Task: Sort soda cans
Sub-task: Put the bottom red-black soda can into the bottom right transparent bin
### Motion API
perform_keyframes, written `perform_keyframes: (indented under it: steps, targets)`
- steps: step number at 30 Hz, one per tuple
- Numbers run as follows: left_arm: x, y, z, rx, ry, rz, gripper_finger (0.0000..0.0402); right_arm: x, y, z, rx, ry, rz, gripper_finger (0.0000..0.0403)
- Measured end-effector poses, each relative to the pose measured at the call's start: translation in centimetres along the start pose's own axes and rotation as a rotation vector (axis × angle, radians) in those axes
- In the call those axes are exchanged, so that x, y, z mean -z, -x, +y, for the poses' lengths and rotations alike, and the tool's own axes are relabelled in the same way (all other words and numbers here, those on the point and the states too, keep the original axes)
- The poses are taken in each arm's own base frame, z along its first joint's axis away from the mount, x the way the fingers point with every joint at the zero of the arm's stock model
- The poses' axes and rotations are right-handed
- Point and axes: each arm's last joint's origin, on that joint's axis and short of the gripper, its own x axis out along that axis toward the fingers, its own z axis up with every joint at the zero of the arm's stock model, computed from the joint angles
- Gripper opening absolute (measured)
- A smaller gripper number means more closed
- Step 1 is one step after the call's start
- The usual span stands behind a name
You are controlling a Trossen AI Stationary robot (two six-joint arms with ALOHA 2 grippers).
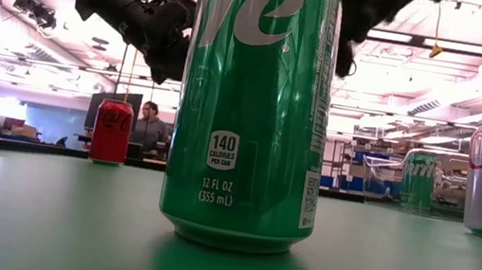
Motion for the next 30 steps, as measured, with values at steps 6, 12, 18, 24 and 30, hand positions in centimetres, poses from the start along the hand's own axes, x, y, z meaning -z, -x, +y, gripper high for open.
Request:
perform_keyframes:
  steps: [6, 12, 18, 24, 30]
  targets:
    - [0.0, 0.0, 0.1, -0.019, -0.001, -0.001, 0.0002, 0.6, 6.9, 0.5, 0.149, -0.125, 0.029, 0.0294]
    - [0.0, 0.0, 0.1, -0.021, 0.001, -0.001, 0.0002, 0.9, 11.2, 3.6, 0.071, -0.191, 0.044, 0.0294]
    - [0.0, 0.0, 0.1, -0.022, 0.007, -0.001, 0.0002, 2.4, 13.6, 7.3, -0.014, -0.243, 0.132, 0.0294]
    - [0.0, 0.0, 0.1, -0.022, 0.01, -0.001, 0.0002, 6.1, 15.6, 10.1, 0.021, -0.344, 0.223, 0.0294]
    - [0.0, 0.0, 0.1, -0.022, 0.01, -0.001, 0.0002, 10.0, 17.3, 12.3, 0.082, -0.392, 0.328, 0.0294]
